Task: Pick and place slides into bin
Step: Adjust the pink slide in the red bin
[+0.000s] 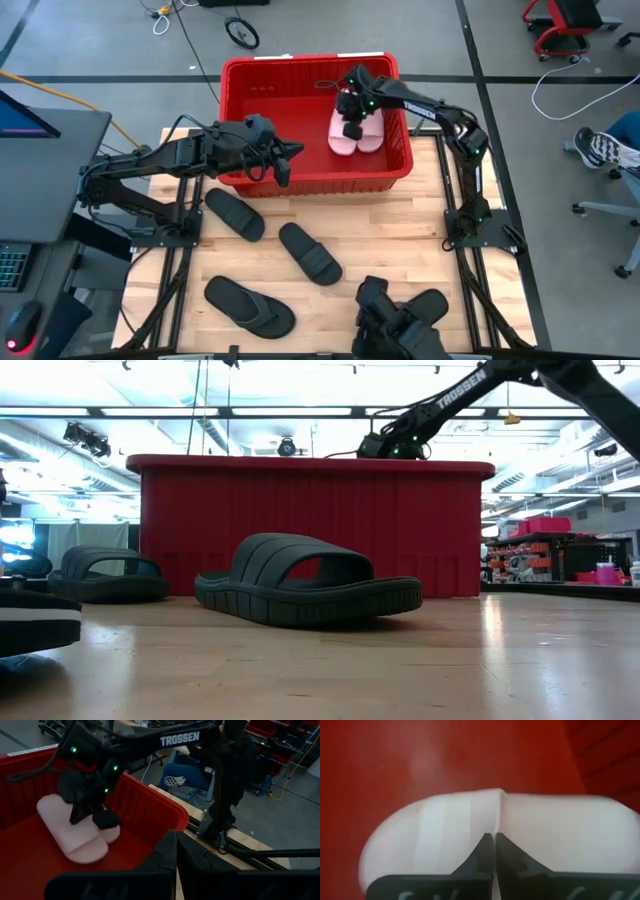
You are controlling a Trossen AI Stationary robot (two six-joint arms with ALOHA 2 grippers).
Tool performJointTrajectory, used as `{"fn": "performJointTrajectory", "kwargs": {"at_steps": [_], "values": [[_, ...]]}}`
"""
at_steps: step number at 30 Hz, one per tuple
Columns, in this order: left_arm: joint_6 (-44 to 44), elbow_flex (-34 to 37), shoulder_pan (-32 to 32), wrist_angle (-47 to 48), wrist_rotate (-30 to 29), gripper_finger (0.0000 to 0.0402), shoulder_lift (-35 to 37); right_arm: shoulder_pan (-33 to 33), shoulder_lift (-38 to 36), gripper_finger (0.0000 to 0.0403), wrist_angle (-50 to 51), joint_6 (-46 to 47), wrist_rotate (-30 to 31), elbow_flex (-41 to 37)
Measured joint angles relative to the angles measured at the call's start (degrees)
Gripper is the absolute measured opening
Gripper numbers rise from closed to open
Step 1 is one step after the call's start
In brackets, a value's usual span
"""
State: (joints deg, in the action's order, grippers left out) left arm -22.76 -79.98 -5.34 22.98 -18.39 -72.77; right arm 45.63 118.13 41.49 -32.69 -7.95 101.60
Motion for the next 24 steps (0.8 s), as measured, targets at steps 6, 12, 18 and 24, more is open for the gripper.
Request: {"fn": "performJointTrajectory", "kwargs": {"at_steps": [6,12,18,24], "values": [[0.0,0.0,0.0,0.0,0.0,0.0019,0.0,2.9,-0.2,0.0004,0.7,0.0,-4.7,0.0],[0.0,0.0,0.0,0.0,0.0,0.0028,0.0,3.9,0.0,0.0003,-0.3,-3.1,-7.3,0.0],[0.0,0.0,0.0,0.0,0.0,0.0012,0.0,4.0,0.0,0.0003,-1.1,-4.9,-8.1,0.0],[0.0,0.0,0.0,0.0,0.0,0.0009,0.0,4.1,0.0,0.0028,-1.3,-4.3,-7.3,0.0]]}}
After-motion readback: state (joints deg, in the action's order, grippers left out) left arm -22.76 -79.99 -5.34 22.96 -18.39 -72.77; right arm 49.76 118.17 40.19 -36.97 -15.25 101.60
